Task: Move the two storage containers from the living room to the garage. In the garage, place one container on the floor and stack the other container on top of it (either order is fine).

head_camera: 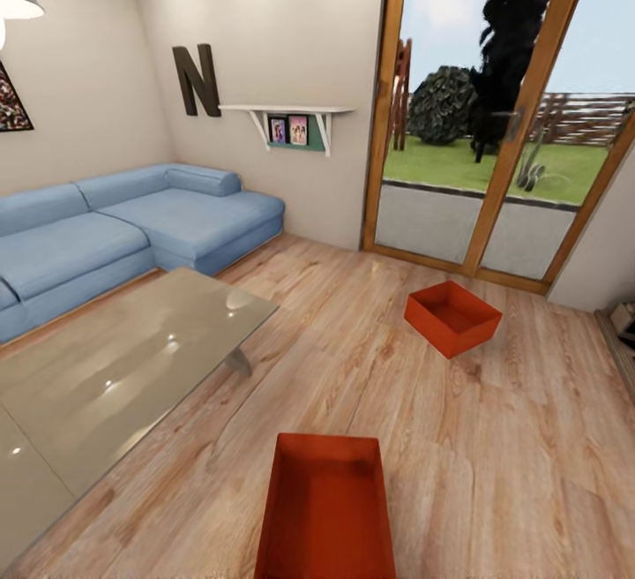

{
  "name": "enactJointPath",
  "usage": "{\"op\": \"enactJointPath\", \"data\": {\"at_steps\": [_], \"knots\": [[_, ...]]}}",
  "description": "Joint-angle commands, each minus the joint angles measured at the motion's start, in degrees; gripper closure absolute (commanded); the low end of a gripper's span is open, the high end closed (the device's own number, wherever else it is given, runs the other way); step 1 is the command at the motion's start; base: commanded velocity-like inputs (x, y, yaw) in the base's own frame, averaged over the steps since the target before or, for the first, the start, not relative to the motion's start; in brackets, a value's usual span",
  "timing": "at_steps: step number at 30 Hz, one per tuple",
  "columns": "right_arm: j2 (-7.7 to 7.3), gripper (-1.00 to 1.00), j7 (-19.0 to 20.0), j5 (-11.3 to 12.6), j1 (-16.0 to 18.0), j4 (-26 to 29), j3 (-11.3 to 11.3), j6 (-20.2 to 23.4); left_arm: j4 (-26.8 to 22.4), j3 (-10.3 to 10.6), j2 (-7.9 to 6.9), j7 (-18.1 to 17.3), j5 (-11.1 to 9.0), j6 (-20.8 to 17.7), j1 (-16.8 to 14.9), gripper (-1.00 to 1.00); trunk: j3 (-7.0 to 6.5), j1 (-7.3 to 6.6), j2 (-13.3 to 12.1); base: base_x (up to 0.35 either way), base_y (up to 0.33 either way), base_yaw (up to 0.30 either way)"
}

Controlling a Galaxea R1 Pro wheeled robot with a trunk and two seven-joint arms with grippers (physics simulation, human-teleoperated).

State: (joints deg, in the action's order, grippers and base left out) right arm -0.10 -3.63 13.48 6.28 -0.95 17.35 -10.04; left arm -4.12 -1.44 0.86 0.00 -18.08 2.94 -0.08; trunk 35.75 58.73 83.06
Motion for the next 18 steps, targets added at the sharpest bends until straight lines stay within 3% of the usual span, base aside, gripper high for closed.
{"op": "enactJointPath", "data": {"at_steps": [1,18], "knots": [[0.01,-1.0,-0.07,0.47,0.04,-0.1,0.49,-0.24,-0.01,-0.11,0.01,0.0,-0.2,0.14,-0.01,-1.0,0.14,0.0,0.02,0.0,0.0,-0.037],[0.2,-1.0,-0.56,0.49,0.04,-0.1,0.49,-0.32,-0.01,-0.1,0.01,0.0,-0.2,0.14,-0.01,-1.0,1.66,0.0,0.02,0.0,0.0,-0.127]]}}
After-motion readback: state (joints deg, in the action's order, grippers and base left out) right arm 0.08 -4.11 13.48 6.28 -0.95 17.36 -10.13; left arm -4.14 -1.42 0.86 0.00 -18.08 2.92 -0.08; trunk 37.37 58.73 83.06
